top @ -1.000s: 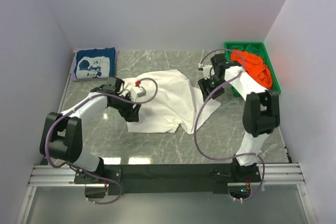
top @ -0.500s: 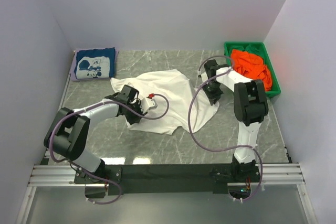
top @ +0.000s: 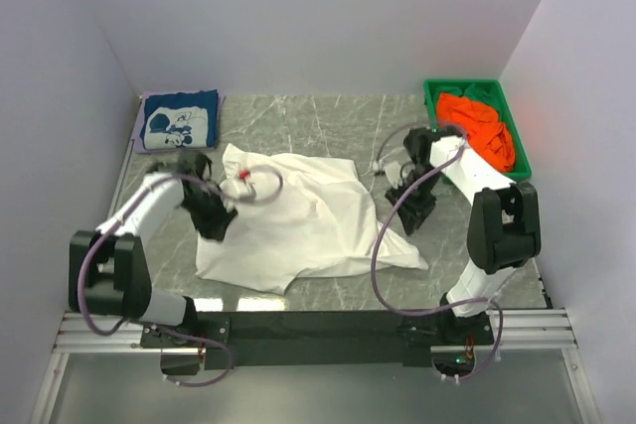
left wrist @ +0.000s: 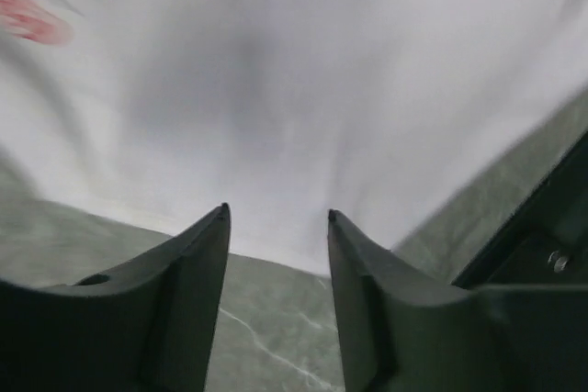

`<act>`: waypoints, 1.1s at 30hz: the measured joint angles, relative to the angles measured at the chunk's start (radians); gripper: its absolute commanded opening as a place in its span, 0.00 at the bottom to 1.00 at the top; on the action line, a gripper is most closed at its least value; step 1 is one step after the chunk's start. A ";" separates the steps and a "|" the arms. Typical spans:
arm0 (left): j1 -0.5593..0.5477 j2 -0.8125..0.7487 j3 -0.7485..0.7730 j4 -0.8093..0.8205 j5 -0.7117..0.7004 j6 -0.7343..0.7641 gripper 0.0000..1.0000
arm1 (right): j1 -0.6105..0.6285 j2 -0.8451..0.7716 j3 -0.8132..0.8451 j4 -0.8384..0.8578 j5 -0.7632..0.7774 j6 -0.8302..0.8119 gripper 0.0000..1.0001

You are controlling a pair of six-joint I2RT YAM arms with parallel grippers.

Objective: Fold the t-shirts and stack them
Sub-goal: Flatten the tshirt out

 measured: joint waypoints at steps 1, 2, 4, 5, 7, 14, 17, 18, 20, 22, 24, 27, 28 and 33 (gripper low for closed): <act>0.020 0.030 0.066 -0.014 0.023 -0.015 0.61 | -0.009 0.018 0.065 0.003 -0.015 0.007 0.45; 0.041 0.082 0.161 -0.020 0.051 -0.040 0.70 | -0.016 0.047 0.130 0.001 -0.023 0.024 0.45; 0.066 0.193 0.341 0.010 0.103 -0.106 0.72 | -0.031 0.135 0.296 0.034 -0.039 0.071 0.44; 0.076 0.247 0.413 0.044 0.129 -0.148 0.72 | -0.034 0.185 0.373 0.063 -0.044 0.102 0.44; 0.089 0.320 0.488 0.110 0.144 -0.233 0.72 | -0.044 0.281 0.496 0.133 -0.047 0.159 0.45; 0.097 0.531 0.617 0.286 0.062 -0.509 0.74 | -0.048 0.573 0.756 0.293 -0.064 0.345 0.58; 0.097 0.609 0.687 0.335 0.009 -0.588 0.74 | -0.045 0.657 0.815 0.332 -0.090 0.406 0.64; 0.097 0.631 0.703 0.354 -0.013 -0.613 0.74 | -0.045 0.669 0.816 0.344 -0.099 0.419 0.65; 0.097 0.656 0.710 0.379 -0.046 -0.643 0.74 | -0.042 0.686 0.813 0.354 -0.128 0.452 0.79; 0.098 0.676 0.710 0.388 -0.069 -0.669 0.74 | -0.038 0.690 0.804 0.379 -0.164 0.483 0.80; 0.098 0.691 0.710 0.394 -0.078 -0.689 0.73 | -0.034 0.696 0.802 0.399 -0.200 0.510 0.80; 0.098 0.708 0.710 0.393 -0.078 -0.712 0.72 | -0.025 0.726 0.827 0.422 -0.269 0.553 0.80; 0.098 0.711 0.710 0.392 -0.077 -0.719 0.72 | -0.021 0.734 0.834 0.434 -0.291 0.566 0.79; 0.098 0.716 0.730 0.380 -0.075 -0.745 0.70 | 0.008 0.772 0.868 0.444 -0.356 0.598 0.69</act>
